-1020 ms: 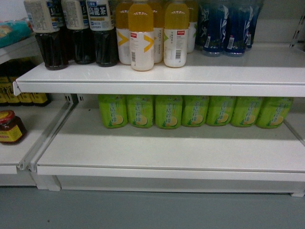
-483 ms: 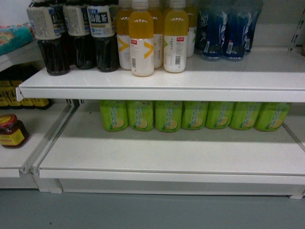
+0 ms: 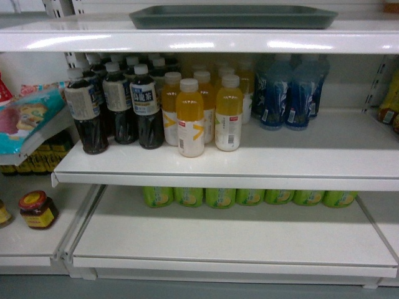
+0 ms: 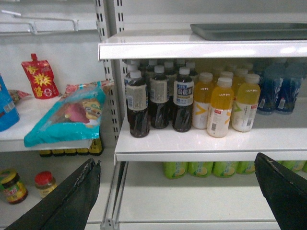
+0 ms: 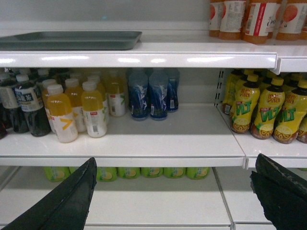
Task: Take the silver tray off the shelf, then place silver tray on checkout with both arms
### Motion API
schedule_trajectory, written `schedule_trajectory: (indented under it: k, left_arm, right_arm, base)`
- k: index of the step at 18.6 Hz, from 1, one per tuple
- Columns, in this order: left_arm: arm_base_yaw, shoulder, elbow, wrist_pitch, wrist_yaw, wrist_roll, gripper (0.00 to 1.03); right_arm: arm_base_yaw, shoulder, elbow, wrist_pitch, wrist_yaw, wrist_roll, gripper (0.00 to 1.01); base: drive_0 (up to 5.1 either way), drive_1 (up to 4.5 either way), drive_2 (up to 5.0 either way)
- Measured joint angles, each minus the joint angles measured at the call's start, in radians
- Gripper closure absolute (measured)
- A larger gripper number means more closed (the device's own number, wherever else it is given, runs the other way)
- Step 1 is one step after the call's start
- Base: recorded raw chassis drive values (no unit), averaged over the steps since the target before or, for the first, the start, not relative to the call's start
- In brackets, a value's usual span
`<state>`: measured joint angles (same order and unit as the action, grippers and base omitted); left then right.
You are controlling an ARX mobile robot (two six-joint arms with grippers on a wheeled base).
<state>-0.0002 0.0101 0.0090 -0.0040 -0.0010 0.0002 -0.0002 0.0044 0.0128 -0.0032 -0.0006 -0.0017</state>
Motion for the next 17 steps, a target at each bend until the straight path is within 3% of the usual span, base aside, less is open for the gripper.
schedule_trajectory:
  k: [17]
  left_arm:
    - [0.0, 0.0, 0.0, 0.001, 0.001, 0.0, 0.05]
  right_arm:
    - [0.0, 0.0, 0.0, 0.0, 0.0, 0.001, 0.03]
  base:
    - [0.0, 0.21, -0.2]
